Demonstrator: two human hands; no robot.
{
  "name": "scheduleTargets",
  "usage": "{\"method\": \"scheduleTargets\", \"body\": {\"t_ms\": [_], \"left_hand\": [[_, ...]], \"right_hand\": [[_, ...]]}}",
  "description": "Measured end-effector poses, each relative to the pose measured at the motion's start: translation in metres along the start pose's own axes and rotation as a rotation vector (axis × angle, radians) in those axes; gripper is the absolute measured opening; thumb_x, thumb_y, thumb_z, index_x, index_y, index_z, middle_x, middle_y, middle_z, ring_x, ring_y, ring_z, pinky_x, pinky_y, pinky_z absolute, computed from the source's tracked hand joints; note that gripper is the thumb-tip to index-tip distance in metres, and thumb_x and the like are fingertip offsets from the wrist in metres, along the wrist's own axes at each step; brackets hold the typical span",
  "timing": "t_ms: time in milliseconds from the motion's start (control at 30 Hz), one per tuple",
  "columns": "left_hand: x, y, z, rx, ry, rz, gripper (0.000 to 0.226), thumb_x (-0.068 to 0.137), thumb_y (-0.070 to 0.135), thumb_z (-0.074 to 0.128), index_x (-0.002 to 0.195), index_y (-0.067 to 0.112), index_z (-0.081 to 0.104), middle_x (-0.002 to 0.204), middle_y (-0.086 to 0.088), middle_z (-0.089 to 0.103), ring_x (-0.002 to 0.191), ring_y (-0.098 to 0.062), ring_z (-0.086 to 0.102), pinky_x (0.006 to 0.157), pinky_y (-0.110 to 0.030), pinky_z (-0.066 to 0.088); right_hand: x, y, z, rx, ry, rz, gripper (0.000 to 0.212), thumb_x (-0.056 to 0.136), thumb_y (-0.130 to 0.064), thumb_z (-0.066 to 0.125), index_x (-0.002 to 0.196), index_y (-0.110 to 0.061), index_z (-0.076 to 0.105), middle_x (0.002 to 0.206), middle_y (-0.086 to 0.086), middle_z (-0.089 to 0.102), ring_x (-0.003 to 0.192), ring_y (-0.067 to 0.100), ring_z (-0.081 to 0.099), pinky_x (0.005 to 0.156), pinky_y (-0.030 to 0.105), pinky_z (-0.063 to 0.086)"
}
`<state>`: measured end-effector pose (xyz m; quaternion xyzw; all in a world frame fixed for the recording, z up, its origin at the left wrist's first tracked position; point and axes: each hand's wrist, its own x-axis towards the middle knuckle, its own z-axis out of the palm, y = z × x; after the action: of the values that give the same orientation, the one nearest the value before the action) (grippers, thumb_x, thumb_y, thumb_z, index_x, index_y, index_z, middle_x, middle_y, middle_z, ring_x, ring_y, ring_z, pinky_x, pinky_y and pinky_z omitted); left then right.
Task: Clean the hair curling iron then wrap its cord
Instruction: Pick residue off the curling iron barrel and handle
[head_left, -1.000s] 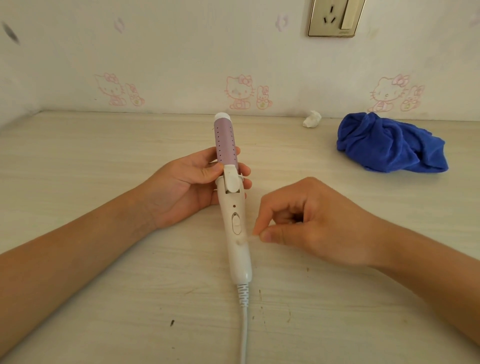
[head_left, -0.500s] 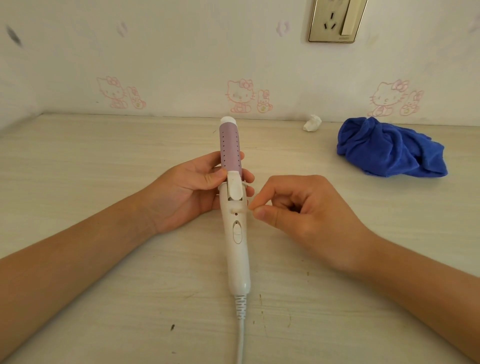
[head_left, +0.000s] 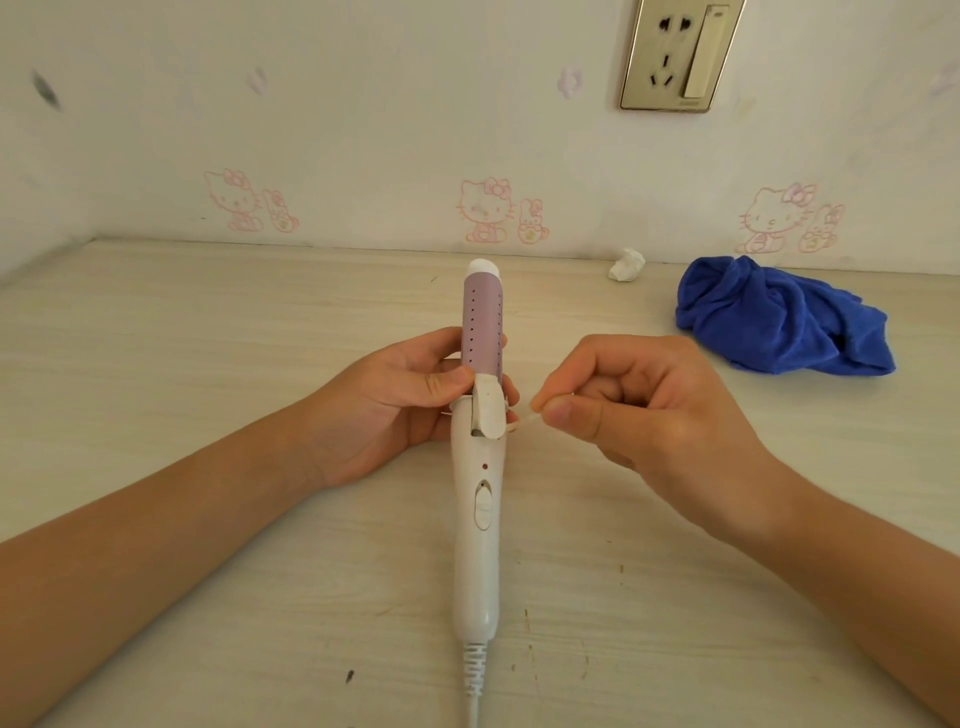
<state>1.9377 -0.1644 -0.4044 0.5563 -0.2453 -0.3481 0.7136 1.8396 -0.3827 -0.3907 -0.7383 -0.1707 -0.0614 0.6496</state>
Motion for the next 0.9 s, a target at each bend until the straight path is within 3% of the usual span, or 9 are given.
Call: {"method": "scheduleTargets", "body": {"t_ms": [167, 367, 533, 633, 767, 900], "left_hand": [[0.0, 0.0, 0.0, -0.03, -0.01, -0.007, 0.043, 0.093, 0.011, 0.053, 0.136, 0.004, 0.053, 0.103, -0.013, 0.071, 0.096, -0.034, 0.074, 0.081, -0.033, 0.058], [0.0, -0.001, 0.0, 0.018, -0.024, -0.005, 0.045, 0.094, 0.014, 0.054, 0.138, 0.005, 0.053, 0.107, -0.01, 0.074, 0.098, -0.027, 0.073, 0.083, -0.031, 0.058], [-0.001, -0.001, 0.001, 0.027, -0.04, -0.022, 0.047, 0.093, 0.012, 0.055, 0.139, 0.002, 0.052, 0.104, -0.008, 0.074, 0.093, -0.025, 0.074, 0.082, -0.029, 0.058], [0.0, 0.0, 0.0, 0.044, -0.053, -0.029, 0.044, 0.094, 0.012, 0.054, 0.137, 0.005, 0.054, 0.106, -0.008, 0.074, 0.096, -0.027, 0.074, 0.087, -0.032, 0.059], [-0.001, 0.001, 0.0, 0.069, -0.044, -0.035, 0.045, 0.093, 0.013, 0.053, 0.137, 0.005, 0.054, 0.103, -0.004, 0.074, 0.094, -0.022, 0.073, 0.087, -0.031, 0.058], [-0.002, 0.0, 0.0, 0.131, -0.052, -0.044, 0.046, 0.093, 0.014, 0.055, 0.138, 0.005, 0.055, 0.108, -0.013, 0.072, 0.099, -0.029, 0.07, 0.093, -0.037, 0.055]], "right_hand": [[0.006, -0.001, -0.007, 0.163, 0.026, 0.052, 0.008, 0.087, -0.009, 0.068, 0.079, -0.008, 0.07, 0.045, -0.004, 0.037, 0.038, 0.01, 0.024, 0.041, 0.017, 0.024], [0.004, 0.008, 0.008, -0.146, 0.003, 0.032, 0.009, 0.096, -0.011, 0.069, 0.09, -0.012, 0.076, 0.049, 0.002, 0.033, 0.044, 0.013, 0.024, 0.045, 0.02, 0.027], [0.0, 0.004, 0.005, -0.126, -0.034, -0.012, 0.009, 0.093, -0.003, 0.071, 0.091, -0.005, 0.079, 0.048, 0.013, 0.036, 0.042, 0.008, 0.027, 0.046, 0.015, 0.029], [0.0, 0.001, 0.004, -0.227, -0.007, -0.052, 0.01, 0.092, -0.003, 0.073, 0.09, -0.008, 0.081, 0.047, 0.004, 0.036, 0.045, 0.008, 0.027, 0.049, 0.016, 0.029], [-0.001, -0.003, 0.004, -0.278, -0.028, -0.076, 0.01, 0.09, -0.003, 0.075, 0.089, -0.01, 0.082, 0.049, 0.01, 0.041, 0.047, 0.009, 0.03, 0.05, 0.019, 0.031], [0.001, -0.002, 0.002, -0.412, 0.06, -0.077, 0.012, 0.091, -0.006, 0.075, 0.087, -0.014, 0.082, 0.047, -0.007, 0.039, 0.045, 0.006, 0.032, 0.05, 0.018, 0.032]]}}
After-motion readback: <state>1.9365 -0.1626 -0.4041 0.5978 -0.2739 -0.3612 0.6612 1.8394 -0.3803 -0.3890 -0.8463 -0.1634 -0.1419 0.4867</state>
